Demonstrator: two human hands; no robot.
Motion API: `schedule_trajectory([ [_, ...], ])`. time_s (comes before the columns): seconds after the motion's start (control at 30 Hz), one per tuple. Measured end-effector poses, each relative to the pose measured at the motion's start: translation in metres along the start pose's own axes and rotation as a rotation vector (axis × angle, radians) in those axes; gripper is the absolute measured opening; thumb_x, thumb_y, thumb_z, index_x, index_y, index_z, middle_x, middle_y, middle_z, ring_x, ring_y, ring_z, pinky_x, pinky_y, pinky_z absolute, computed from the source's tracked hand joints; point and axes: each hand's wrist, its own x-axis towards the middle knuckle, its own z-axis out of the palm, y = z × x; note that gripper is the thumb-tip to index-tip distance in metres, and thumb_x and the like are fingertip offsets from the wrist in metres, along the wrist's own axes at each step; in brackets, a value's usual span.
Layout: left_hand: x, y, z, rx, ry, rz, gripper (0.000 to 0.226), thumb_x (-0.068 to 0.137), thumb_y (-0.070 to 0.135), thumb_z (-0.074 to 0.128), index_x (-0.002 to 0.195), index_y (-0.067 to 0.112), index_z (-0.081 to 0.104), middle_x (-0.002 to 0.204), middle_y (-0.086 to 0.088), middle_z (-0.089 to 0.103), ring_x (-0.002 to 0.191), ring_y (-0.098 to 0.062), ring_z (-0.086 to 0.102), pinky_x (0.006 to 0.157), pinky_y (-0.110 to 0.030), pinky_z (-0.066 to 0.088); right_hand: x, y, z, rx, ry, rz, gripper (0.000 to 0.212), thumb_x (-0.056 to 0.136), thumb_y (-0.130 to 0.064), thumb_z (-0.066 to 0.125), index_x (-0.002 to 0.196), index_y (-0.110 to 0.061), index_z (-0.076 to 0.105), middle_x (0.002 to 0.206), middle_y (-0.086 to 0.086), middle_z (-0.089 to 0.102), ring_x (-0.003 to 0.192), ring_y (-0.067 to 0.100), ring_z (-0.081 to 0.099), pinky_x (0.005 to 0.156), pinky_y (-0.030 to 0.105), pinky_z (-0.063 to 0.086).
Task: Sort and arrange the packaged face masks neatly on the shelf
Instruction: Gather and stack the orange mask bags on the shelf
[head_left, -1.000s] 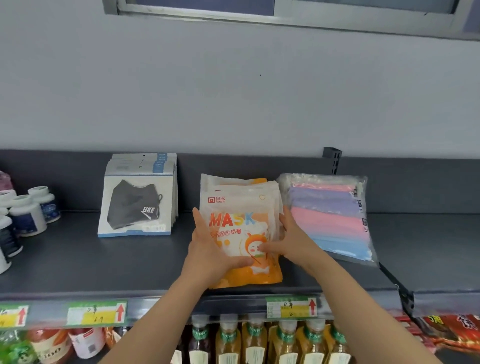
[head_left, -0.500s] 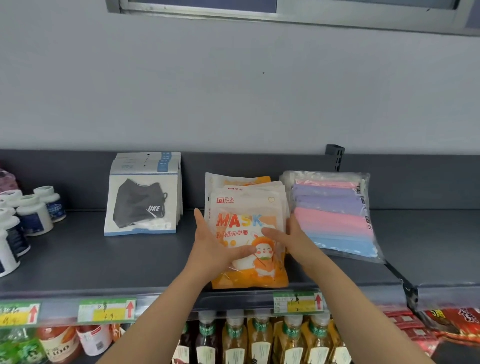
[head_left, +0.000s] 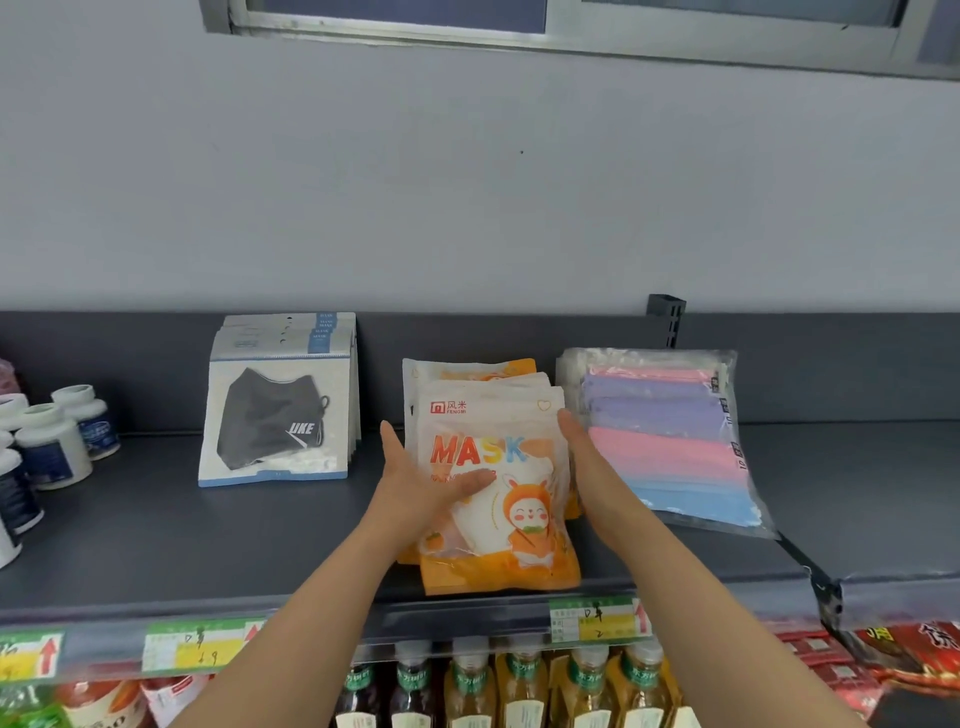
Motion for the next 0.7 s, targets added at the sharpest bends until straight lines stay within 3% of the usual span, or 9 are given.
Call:
schedule_trajectory([
  [0.07, 0.004, -0.003, -0.004, -0.021, 0.035, 0.004, 0.153, 0.039, 0.056, 0.080, 0.152, 0.030, -0.020, 0.153, -0.002, 0.038, 0.125, -0.026, 0.054, 0.098, -0.046, 0.048, 0.004, 0.000, -0.005, 0.028, 0.071, -0.029, 0.089, 0.075, -0.077, 0.044, 0.148, -0.028, 0.031, 0.134, 0.001, 0.058, 0.110, 0.015, 0.063, 0.078, 0.030, 0.058],
  [0.17, 0.007, -0.007, -0.004, -0.031, 0.021, 0.049, 0.154, 0.038, 0.058, 0.082, 0.151, 0.035, -0.021, 0.153, 0.000, 0.038, 0.119, -0.022, 0.058, 0.096, -0.045, 0.049, 0.004, 0.004, 0.000, -0.008, 0.021, -0.043, 0.108, 0.063, -0.080, 0.053, 0.152, -0.031, 0.017, 0.145, 0.001, 0.048, 0.123, 0.022, 0.056, 0.099, 0.047, 0.049],
  [0.27, 0.009, -0.007, 0.000, -0.005, 0.009, 0.129, 0.155, 0.034, 0.064, 0.081, 0.148, 0.043, -0.021, 0.147, 0.003, 0.046, 0.111, -0.014, 0.061, 0.094, -0.043, 0.052, 0.005, 0.007, 0.007, -0.129, -0.010, -0.119, 0.105, 0.065, -0.074, 0.058, 0.151, -0.036, 0.011, 0.149, -0.003, 0.042, 0.126, 0.021, 0.053, 0.100, 0.047, 0.049],
  [0.4, 0.012, -0.007, -0.007, -0.022, 0.078, 0.144, 0.154, 0.029, 0.070, 0.080, 0.148, 0.049, -0.015, 0.152, 0.005, 0.037, 0.086, 0.009, 0.053, 0.077, -0.028, 0.052, 0.014, 0.005, -0.001, -0.199, 0.064, -0.164, 0.116, 0.058, -0.073, 0.064, 0.151, -0.042, 0.002, 0.156, -0.007, 0.029, 0.135, 0.024, 0.043, 0.100, 0.045, 0.048],
  [0.43, 0.013, -0.007, -0.009, -0.023, 0.093, 0.146, 0.153, 0.031, 0.071, 0.081, 0.148, 0.049, -0.014, 0.156, 0.004, 0.032, 0.093, 0.009, 0.052, 0.078, -0.028, 0.051, 0.016, 0.004, -0.003, -0.195, 0.061, -0.153, 0.118, 0.056, -0.075, 0.064, 0.151, -0.043, 0.002, 0.157, -0.007, 0.027, 0.136, 0.024, 0.041, 0.098, 0.042, 0.047],
  [0.53, 0.023, -0.004, -0.011, -0.033, 0.144, 0.106, 0.148, 0.036, 0.075, 0.077, 0.150, 0.047, -0.014, 0.162, 0.000, 0.019, 0.133, -0.022, 0.047, 0.094, -0.044, 0.050, 0.025, 0.000, -0.006, -0.138, 0.048, -0.134, 0.120, 0.051, -0.086, 0.055, 0.150, -0.045, 0.002, 0.159, -0.005, 0.022, 0.138, 0.024, 0.038, 0.102, 0.042, 0.043],
  [0.6, 0.030, -0.001, -0.011, -0.085, 0.117, 0.078, 0.143, 0.040, 0.075, 0.075, 0.151, 0.047, -0.010, 0.160, -0.003, 0.028, 0.126, -0.028, 0.055, 0.091, -0.047, 0.055, 0.031, -0.002, -0.005, -0.101, 0.007, -0.121, 0.114, 0.056, -0.084, 0.051, 0.151, -0.042, 0.002, 0.157, -0.005, 0.026, 0.134, 0.022, 0.043, 0.102, 0.043, 0.046],
  [0.7, 0.032, 0.001, -0.007, -0.108, 0.032, 0.114, 0.137, 0.051, 0.068, 0.074, 0.149, 0.046, -0.019, 0.145, -0.003, 0.049, 0.093, -0.014, 0.073, 0.066, -0.028, 0.060, 0.033, -0.004, 0.000, -0.060, -0.114, -0.114, 0.114, 0.059, -0.081, 0.052, 0.152, -0.038, 0.003, 0.153, -0.007, 0.033, 0.125, 0.017, 0.051, 0.092, 0.033, 0.052],
])
